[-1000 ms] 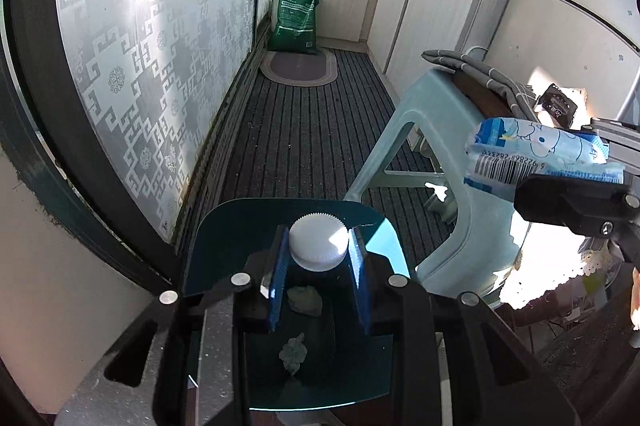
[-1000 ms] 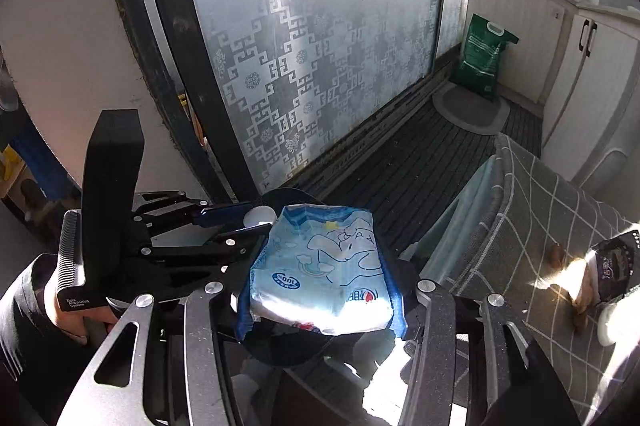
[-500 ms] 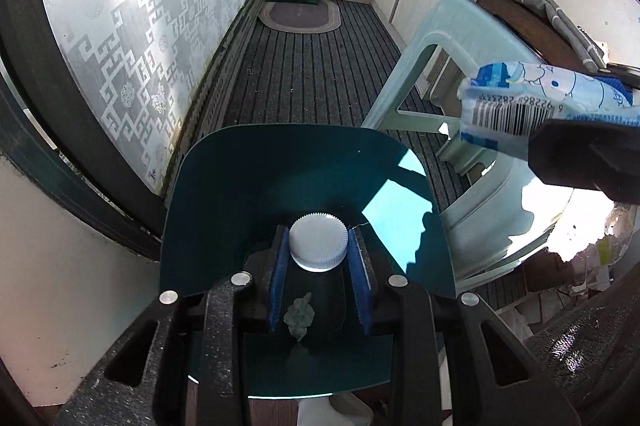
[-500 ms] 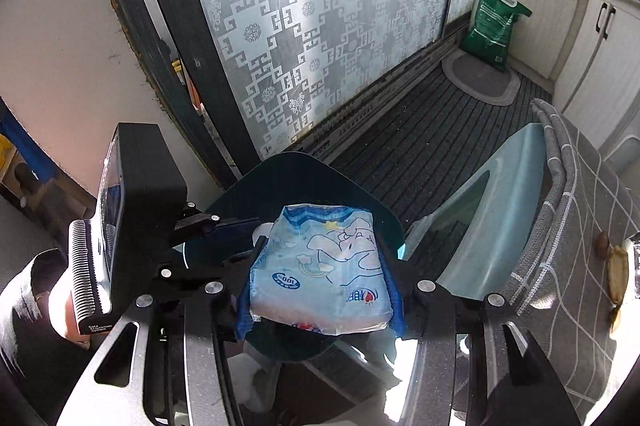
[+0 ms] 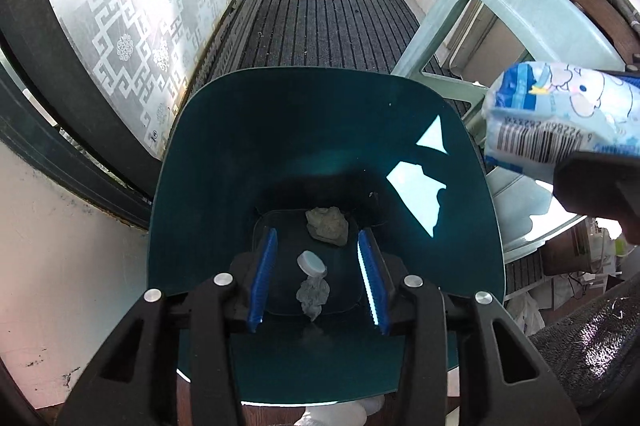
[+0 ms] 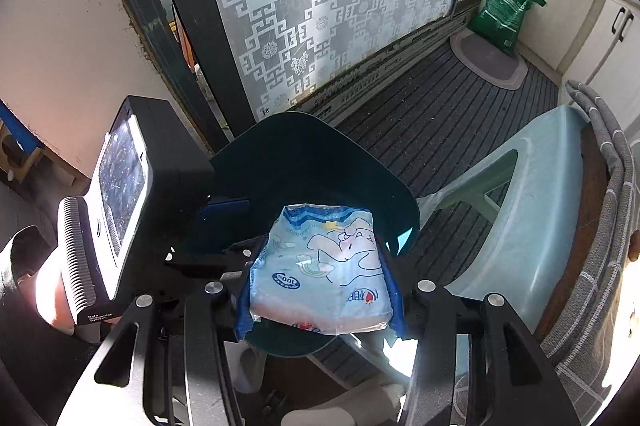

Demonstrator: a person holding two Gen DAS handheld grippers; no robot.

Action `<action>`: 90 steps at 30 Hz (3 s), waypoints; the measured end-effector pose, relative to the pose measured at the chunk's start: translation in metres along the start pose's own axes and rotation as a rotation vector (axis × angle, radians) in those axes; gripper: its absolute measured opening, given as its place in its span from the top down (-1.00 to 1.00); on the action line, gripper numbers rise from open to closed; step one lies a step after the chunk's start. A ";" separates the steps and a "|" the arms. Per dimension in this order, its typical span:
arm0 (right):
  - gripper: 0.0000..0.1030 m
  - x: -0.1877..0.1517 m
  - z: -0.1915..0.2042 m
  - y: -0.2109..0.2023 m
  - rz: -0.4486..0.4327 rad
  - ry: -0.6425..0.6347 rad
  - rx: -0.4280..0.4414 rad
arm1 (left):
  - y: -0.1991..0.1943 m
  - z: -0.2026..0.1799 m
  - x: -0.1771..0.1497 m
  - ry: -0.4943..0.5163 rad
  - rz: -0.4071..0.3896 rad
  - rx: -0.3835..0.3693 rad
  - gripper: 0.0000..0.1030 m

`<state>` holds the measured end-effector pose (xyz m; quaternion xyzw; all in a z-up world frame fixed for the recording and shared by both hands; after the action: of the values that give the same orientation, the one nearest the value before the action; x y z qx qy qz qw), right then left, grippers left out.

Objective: Collect trash
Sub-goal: 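Carry the cap and wet-wipes pack over the teal bin and release both, then move both open tools back over the table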

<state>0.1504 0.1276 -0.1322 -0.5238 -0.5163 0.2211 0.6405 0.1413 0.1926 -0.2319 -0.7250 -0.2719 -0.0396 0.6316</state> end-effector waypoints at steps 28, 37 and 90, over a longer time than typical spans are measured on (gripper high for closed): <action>-0.06 -0.018 0.025 0.057 0.098 -0.034 0.068 | -0.158 -0.008 0.058 -0.044 -0.465 -0.143 0.60; -0.18 -0.014 0.032 0.051 0.076 -0.054 0.070 | -0.185 -0.014 0.060 -0.029 -0.533 -0.175 0.60; 0.28 -0.164 -0.199 -0.156 -0.290 0.296 -0.175 | -0.083 -0.296 0.072 0.604 -0.357 -0.208 0.41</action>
<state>0.2272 -0.1506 -0.0466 -0.5241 -0.5039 0.0018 0.6866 0.2504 -0.0550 -0.0696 -0.6822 -0.1901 -0.3888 0.5893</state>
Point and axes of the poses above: each gripper's, at about its wrist camera, not at the fingertips, and y roughly the way its jaws point, z to its left, x to its top, the point moved 8 cm from there along y, roughly the way its jaws point, and after that the axes turned 13 degrees about -y, right-handed, at the moved point
